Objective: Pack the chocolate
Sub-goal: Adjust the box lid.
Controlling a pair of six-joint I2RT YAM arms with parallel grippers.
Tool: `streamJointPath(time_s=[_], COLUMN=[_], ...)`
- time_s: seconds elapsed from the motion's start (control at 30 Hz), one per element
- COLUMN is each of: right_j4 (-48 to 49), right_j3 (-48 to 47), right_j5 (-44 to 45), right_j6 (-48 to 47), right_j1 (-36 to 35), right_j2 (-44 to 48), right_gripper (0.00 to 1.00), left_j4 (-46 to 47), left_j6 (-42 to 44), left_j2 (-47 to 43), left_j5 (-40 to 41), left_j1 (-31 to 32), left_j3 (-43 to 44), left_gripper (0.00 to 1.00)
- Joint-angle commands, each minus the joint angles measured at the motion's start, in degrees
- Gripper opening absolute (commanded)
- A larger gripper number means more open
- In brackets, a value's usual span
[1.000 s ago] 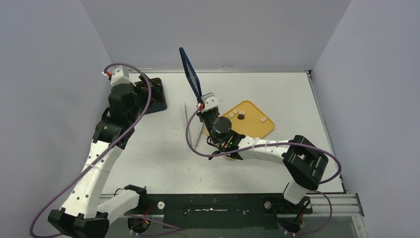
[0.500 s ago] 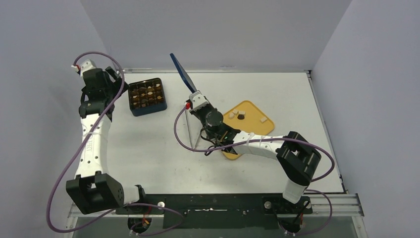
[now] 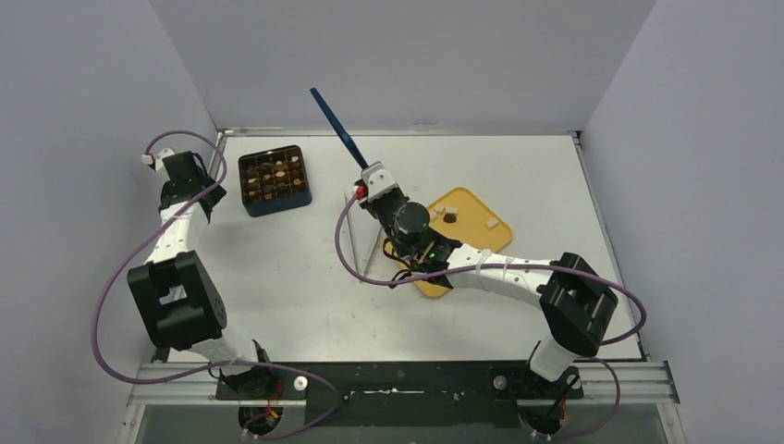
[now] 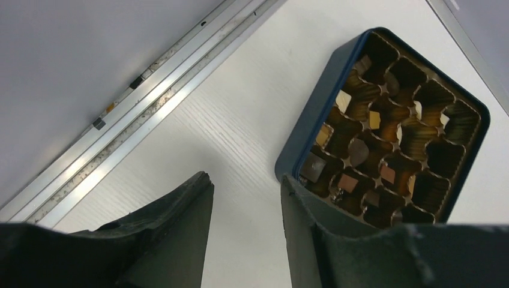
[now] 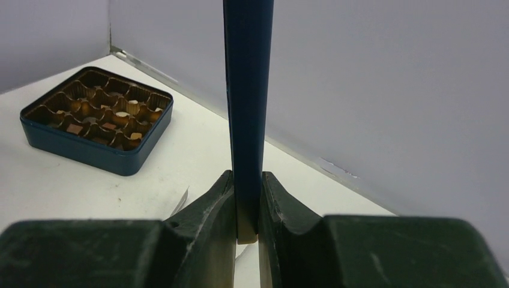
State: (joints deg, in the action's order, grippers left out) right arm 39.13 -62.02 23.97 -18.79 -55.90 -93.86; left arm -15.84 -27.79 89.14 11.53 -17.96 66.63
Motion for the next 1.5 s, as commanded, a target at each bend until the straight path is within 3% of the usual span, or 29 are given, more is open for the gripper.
streamJointPath(time_s=[0.0,0.27,0.4,0.5,0.63,0.73,0.93,1.03,1.23,1.47], right_j4=[5.58,5.62,3.98,3.35,2.74,3.56,7.45,8.28,12.08,12.76], right_j3=[0.40,0.80,-2.27,-5.37,-11.63,-16.62,-23.73,-27.59,-33.24,-37.13], right_j5=[-2.60,-3.86,-3.54,-2.74,-0.69,1.86,6.74,8.32,10.27,11.12], right_j6=[0.57,-1.53,-4.83,-8.27,-15.64,-21.56,-32.16,-35.60,-42.86,-44.69], right_j1=[0.37,0.98,0.99,0.61,-0.30,-0.86,-1.40,-1.99,-3.62,-4.26], right_j2=[4.84,4.90,0.79,-4.12,-11.42,-17.28,-27.91,-31.70,-37.61,-40.66], right_gripper=[0.05,0.05,0.06,0.06,0.06,0.06,0.06,0.06,0.07,0.08], left_j4=[10.67,16.59,11.59,7.42,1.96,0.07,10.01,13.40,11.21,5.67], left_j6=[-0.17,-1.47,-2.90,-4.84,-6.65,-9.85,-20.20,-22.82,-20.99,-17.57], left_j2=[3.63,10.75,11.00,7.34,2.38,-0.53,-6.68,-7.30,-2.50,-0.69], left_j5=[-2.80,-9.85,-11.53,-12.87,-22.36,-32.80,-48.79,-50.60,-51.37,-48.05], left_j1=[-1.19,-1.17,-1.62,-2.22,-3.79,-5.66,-5.33,-3.16,1.84,4.11], left_j3=[0.50,1.42,5.03,7.45,11.84,12.85,6.04,3.91,5.03,6.20], left_gripper=[0.43,0.41,0.42,0.51,0.63,0.66,0.66,0.67,0.71,0.65])
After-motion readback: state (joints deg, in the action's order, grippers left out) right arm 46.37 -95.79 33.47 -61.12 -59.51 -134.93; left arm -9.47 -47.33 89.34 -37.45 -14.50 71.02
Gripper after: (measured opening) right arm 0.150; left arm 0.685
